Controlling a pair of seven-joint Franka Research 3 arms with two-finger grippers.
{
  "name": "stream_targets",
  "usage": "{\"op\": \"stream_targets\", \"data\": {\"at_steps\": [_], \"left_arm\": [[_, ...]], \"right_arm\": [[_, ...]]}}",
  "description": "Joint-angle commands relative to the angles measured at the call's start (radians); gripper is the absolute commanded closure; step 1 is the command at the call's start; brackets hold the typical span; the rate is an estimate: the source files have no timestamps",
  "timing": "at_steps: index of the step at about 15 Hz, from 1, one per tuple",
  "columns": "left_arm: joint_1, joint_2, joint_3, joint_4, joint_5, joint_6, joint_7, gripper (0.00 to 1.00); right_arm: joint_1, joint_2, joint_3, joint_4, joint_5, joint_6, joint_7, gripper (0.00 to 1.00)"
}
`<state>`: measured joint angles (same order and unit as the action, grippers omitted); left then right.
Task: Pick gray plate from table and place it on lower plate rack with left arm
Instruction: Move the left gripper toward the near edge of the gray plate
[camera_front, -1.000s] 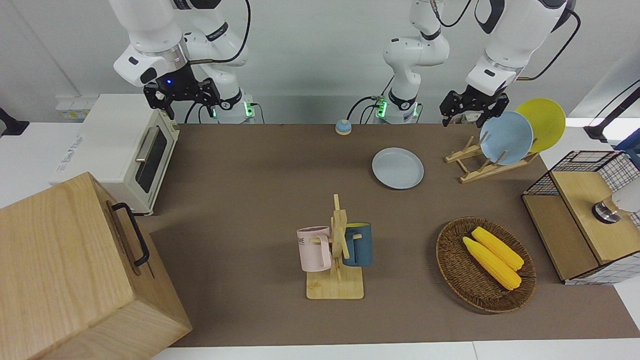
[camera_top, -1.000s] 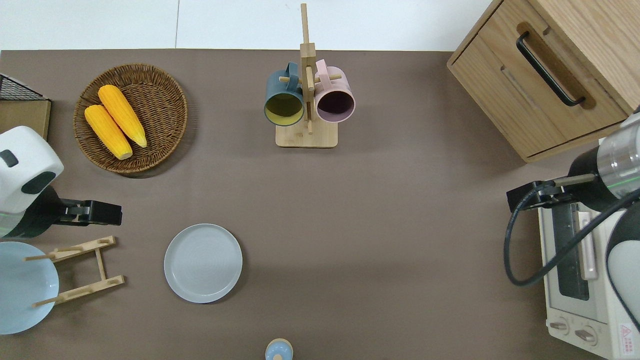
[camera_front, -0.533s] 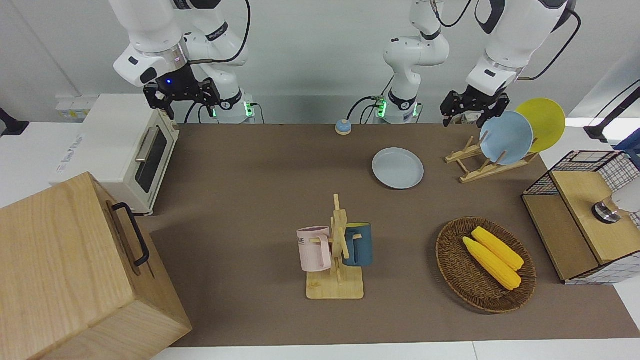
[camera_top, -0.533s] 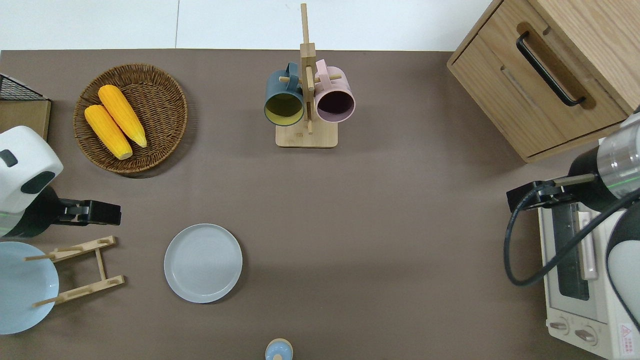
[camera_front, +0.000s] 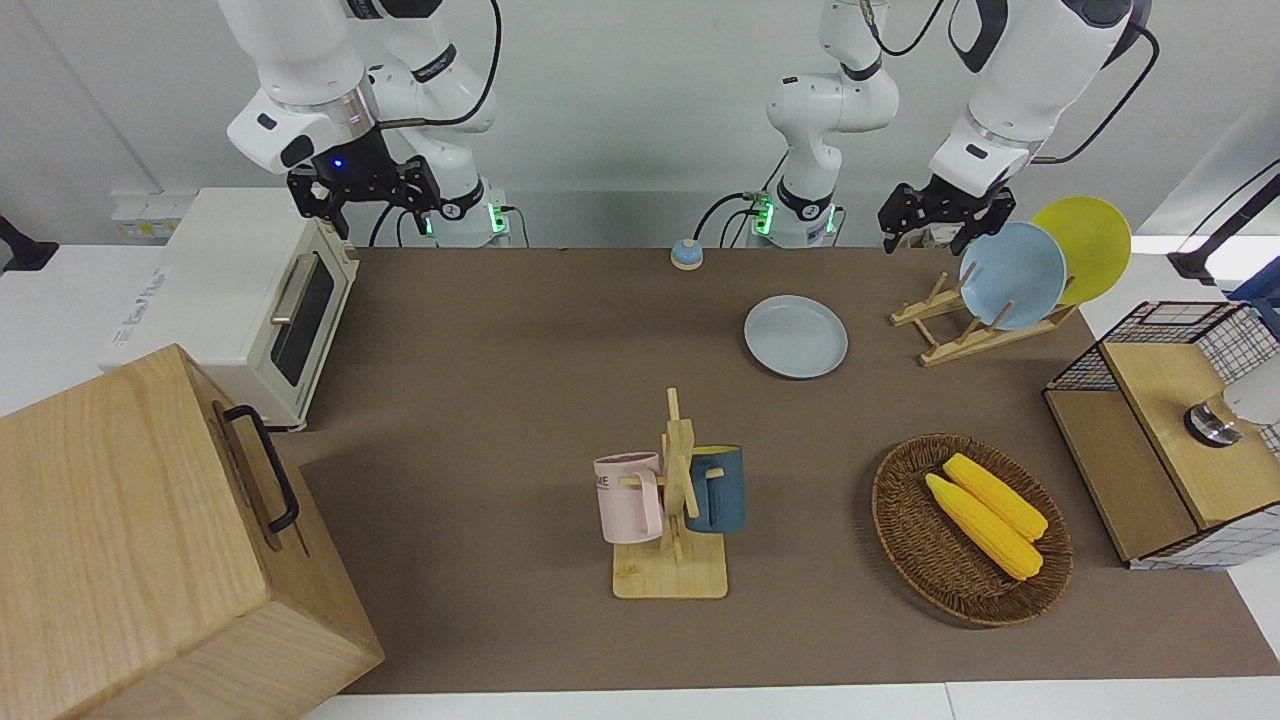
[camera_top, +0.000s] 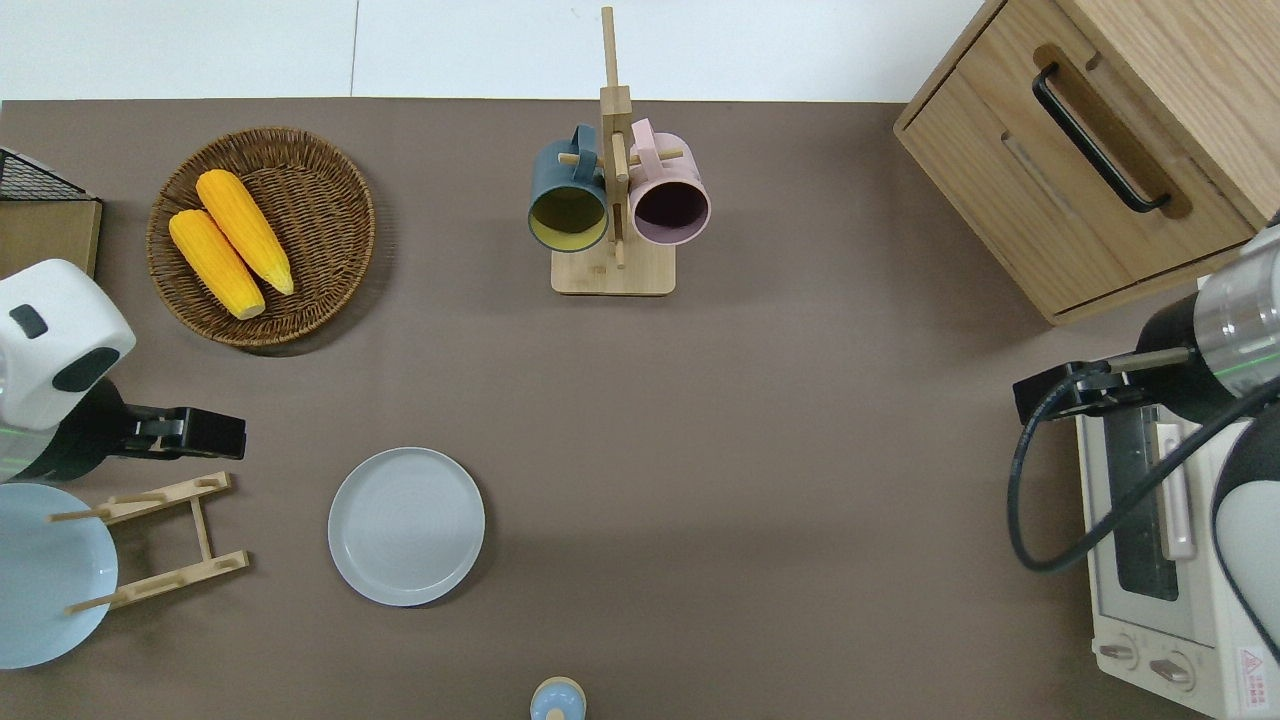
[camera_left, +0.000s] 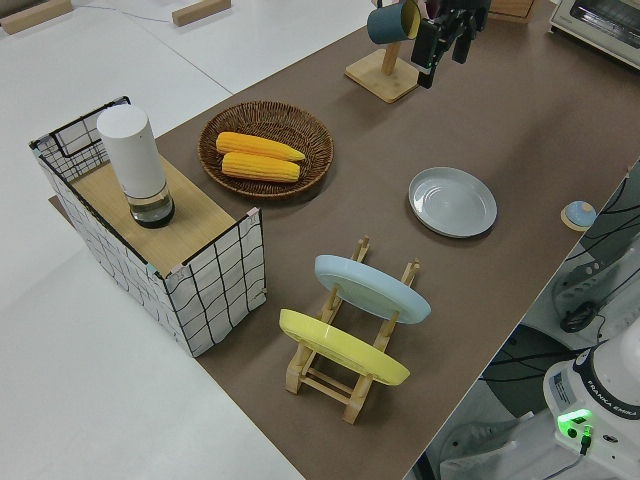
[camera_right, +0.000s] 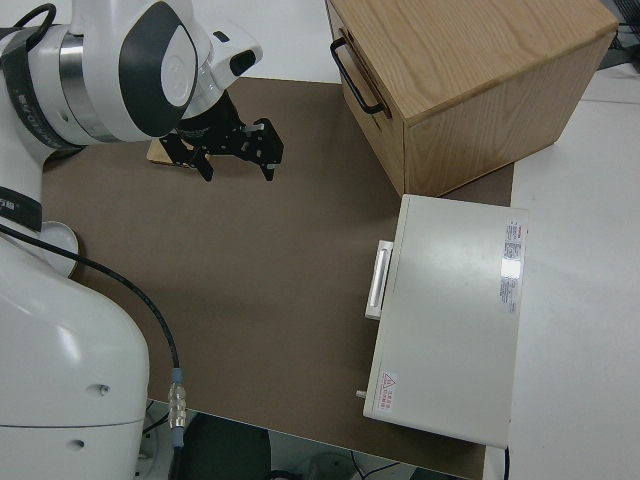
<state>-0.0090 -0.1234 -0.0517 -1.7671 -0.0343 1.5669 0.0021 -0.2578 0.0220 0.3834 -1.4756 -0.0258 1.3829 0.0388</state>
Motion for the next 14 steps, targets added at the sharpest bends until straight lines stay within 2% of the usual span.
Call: {"op": "stream_targets", "data": {"at_steps": [1,7,12,14], "left_arm": [[-0.020,-0.068,0.006,-0.093,0.021,0.014,-0.019,0.01],[-0.023,-0.188,0.001,-0.305,0.019,0.148,-0.022,0.01],[-0.028,-0.208,0.001,-0.419,0.017,0.249,-0.027,0.01],[-0.029,-0.217,0.001,-0.494,0.016,0.330,-0.027,0.01]], "right_arm": [[-0.024,-0.004,0.022,0.008,-0.006,-0.012,0.012,0.017],[-0.024,-0.002,0.022,0.006,-0.006,-0.012,0.012,0.017],[-0.024,-0.002,0.022,0.006,-0.006,-0.012,0.012,0.017],[-0.024,-0.002,0.020,0.006,-0.006,-0.012,0.012,0.017]]}}
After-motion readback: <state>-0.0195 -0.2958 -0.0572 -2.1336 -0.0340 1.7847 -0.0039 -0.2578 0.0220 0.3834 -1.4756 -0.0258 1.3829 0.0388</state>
